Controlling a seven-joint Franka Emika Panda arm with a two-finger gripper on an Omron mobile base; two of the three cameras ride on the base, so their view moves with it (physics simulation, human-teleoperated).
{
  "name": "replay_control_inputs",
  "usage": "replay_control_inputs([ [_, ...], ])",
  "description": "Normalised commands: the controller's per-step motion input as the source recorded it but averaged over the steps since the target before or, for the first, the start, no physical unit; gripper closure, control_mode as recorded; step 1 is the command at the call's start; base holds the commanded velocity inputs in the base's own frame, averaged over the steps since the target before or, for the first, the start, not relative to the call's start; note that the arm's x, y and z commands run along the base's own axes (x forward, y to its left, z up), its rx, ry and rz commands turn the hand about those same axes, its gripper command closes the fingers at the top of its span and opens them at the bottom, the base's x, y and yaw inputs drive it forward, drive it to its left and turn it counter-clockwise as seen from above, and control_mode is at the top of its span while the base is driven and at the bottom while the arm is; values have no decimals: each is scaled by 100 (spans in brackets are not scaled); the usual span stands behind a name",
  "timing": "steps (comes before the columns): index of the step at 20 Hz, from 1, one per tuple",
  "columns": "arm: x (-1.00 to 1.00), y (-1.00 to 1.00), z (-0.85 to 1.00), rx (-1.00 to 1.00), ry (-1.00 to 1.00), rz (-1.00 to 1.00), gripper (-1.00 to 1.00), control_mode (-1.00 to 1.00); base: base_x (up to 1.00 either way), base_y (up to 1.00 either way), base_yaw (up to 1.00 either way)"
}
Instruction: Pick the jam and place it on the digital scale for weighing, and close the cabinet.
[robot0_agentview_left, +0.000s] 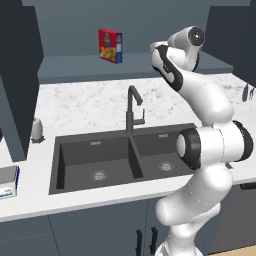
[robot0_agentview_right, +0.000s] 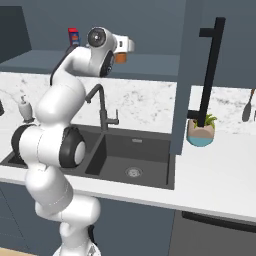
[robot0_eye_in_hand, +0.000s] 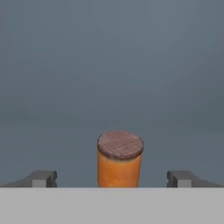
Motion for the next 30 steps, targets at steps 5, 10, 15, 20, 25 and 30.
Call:
replay_control_inputs([
  [5, 24, -2, 0, 0, 3, 0, -100, -100, 0, 0, 0],
  [10, 23, 0, -5, 0, 4, 0, -100, -100, 0, 0, 0],
  [15, 28, -1, -8, 0, 4, 1, -100, -100, 0, 0, 0],
  [20, 23, -5, -16, 0, 2, 5, -100, -100, 0, 0, 0],
  [25, 9, -3, -12, 0, 0, 3, -100, -100, 0, 0, 0],
  [30, 2, -2, -17, 0, 2, 1, 100, -100, 0, 0, 0],
])
